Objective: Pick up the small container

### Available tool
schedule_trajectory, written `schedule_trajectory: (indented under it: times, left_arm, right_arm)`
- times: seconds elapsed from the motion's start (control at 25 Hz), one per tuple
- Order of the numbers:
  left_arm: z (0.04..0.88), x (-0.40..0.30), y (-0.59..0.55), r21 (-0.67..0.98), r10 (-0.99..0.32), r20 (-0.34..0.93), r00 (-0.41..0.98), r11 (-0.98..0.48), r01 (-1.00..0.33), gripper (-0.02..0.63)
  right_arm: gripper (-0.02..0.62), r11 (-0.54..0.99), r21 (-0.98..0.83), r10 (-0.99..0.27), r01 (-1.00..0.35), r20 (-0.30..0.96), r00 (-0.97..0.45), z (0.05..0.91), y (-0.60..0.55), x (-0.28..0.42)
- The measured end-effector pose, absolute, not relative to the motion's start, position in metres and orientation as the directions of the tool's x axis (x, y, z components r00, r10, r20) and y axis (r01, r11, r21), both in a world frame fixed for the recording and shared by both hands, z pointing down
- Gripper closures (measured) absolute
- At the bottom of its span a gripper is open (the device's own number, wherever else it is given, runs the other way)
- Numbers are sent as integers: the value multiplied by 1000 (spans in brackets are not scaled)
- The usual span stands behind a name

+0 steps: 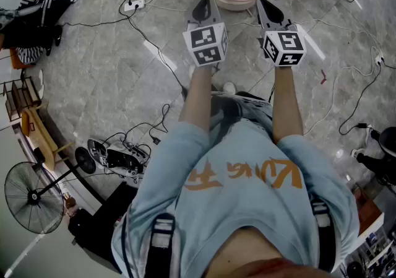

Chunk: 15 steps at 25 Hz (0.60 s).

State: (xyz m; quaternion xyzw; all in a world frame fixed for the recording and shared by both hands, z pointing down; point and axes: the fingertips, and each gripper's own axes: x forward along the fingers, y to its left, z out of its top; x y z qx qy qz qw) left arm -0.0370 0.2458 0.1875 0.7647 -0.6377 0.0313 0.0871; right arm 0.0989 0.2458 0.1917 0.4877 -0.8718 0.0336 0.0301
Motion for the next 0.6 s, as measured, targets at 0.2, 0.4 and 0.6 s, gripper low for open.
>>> schedule_trajectory:
  times: [0.2, 0.4, 0.6]
  left_arm:
    - [183, -34, 239, 90, -970, 156, 187, -175, -981, 583]
    - [177, -35, 239, 94, -971, 143, 190, -177, -980, 583]
    - [166, -43, 233, 99, -977, 125, 175, -163, -982, 583]
  right_arm:
    - [583, 534, -18, -842, -846, 82, -533, 186, 239, 102]
    - [583, 477, -92, -878, -874, -6, -478, 166, 234, 120]
    - [583, 470, -63, -882, -880, -14, -470, 153, 226, 127]
